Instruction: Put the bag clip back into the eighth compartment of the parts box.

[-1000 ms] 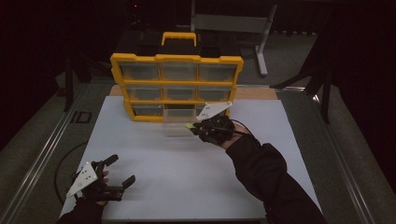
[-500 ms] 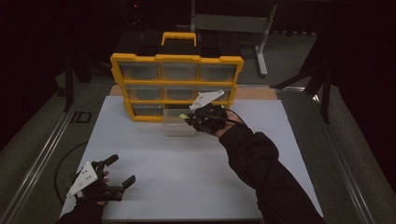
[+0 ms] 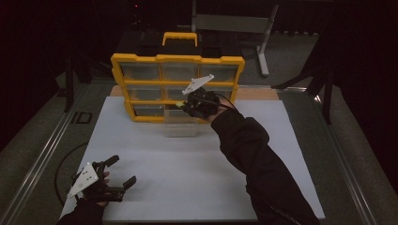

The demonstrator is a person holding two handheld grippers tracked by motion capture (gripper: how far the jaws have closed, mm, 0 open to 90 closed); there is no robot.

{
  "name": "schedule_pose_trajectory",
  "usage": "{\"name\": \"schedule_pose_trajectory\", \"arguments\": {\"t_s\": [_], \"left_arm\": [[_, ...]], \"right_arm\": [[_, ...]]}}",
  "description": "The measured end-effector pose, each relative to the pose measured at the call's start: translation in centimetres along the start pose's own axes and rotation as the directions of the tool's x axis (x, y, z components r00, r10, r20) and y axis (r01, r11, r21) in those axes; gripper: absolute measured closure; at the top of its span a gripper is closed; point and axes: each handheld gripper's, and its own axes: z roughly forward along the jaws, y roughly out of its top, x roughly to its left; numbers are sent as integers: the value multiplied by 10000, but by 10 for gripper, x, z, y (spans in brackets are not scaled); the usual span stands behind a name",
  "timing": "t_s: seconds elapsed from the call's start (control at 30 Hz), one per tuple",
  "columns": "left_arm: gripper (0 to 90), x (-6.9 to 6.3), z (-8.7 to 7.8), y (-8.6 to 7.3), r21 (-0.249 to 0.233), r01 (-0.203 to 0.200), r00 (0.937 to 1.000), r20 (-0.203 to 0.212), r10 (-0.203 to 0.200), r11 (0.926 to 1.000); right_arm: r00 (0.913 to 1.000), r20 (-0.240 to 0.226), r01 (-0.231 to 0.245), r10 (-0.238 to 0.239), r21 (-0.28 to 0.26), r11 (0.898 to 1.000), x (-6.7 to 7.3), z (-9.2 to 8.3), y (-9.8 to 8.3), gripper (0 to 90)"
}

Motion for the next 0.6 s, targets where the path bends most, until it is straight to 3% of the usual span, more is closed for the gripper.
{"name": "schedule_pose_trajectory", "arguments": {"t_s": [0.4, 0.6], "left_arm": [[0, 0, 0, 0, -15, 42, 10000, 33, -42, 10000], [0, 0, 0, 0, 3, 34, 10000, 56, -34, 10000]], "right_arm": [[9996, -150, -215, 221, 384, 9990, -13, 29, 4, 782], [9994, -256, -198, 213, 552, 9983, -13, 40, 4, 781]]}}
